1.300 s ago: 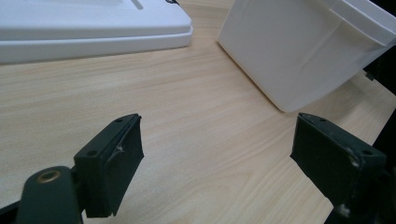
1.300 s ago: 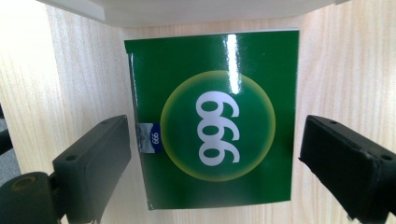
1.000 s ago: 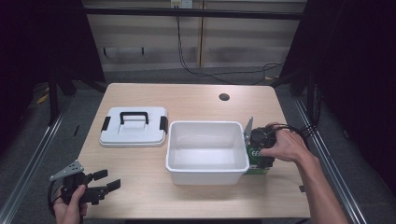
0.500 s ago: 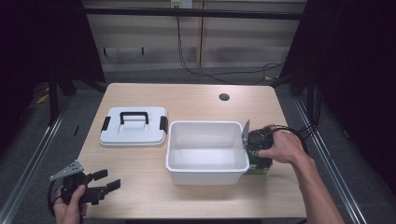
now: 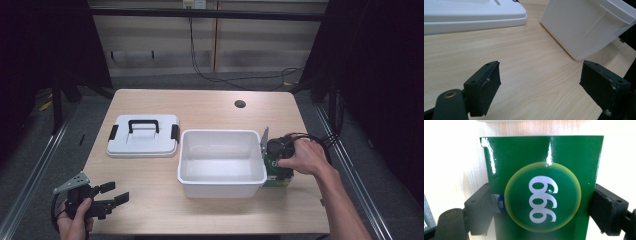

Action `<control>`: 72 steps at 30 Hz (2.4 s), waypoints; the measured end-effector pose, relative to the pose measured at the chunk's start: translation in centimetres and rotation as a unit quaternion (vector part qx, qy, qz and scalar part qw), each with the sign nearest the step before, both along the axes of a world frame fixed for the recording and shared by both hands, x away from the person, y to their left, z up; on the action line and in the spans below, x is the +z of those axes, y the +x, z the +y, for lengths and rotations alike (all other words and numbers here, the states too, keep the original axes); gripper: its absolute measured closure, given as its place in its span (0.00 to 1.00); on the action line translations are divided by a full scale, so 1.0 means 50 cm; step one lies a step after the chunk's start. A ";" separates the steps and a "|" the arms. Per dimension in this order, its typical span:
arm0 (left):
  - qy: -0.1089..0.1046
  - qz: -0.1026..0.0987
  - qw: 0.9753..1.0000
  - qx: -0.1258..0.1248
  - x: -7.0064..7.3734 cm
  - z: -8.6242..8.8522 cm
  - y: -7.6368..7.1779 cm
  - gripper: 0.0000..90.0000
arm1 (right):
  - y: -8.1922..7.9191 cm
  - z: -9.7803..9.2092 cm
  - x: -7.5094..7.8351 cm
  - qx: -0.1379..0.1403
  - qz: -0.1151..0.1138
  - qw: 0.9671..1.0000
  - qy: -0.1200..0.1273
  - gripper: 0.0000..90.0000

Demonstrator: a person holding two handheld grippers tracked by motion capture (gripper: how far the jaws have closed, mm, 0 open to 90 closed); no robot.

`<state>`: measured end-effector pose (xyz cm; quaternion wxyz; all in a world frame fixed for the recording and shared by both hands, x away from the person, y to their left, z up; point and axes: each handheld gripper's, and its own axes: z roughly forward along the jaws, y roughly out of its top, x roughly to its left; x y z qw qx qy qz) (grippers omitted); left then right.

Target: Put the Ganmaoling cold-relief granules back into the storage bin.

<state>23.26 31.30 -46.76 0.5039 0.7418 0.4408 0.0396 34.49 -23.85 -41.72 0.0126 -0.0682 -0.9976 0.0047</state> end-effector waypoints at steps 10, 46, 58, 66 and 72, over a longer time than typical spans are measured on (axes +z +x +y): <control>0.001 -0.001 1.000 0.000 0.000 0.000 0.000 0.18 | -0.004 -0.020 0.027 -0.014 -0.008 1.000 0.011 0.18; 0.000 0.000 1.000 0.000 0.000 0.000 0.001 0.18 | -0.026 -0.056 0.119 -0.027 -0.016 0.999 0.007 0.18; -0.001 0.002 1.000 0.000 0.000 -0.002 0.002 0.18 | -0.021 -0.051 0.153 -0.022 -0.019 1.000 0.007 0.18; -0.001 0.001 1.000 -0.001 0.000 -0.003 0.003 0.18 | -0.015 -0.041 0.178 -0.014 -0.021 1.000 0.002 0.18; 0.000 0.000 1.000 -0.002 0.000 -0.002 0.003 0.18 | -0.019 -0.038 0.193 -0.023 -0.022 1.000 0.001 0.18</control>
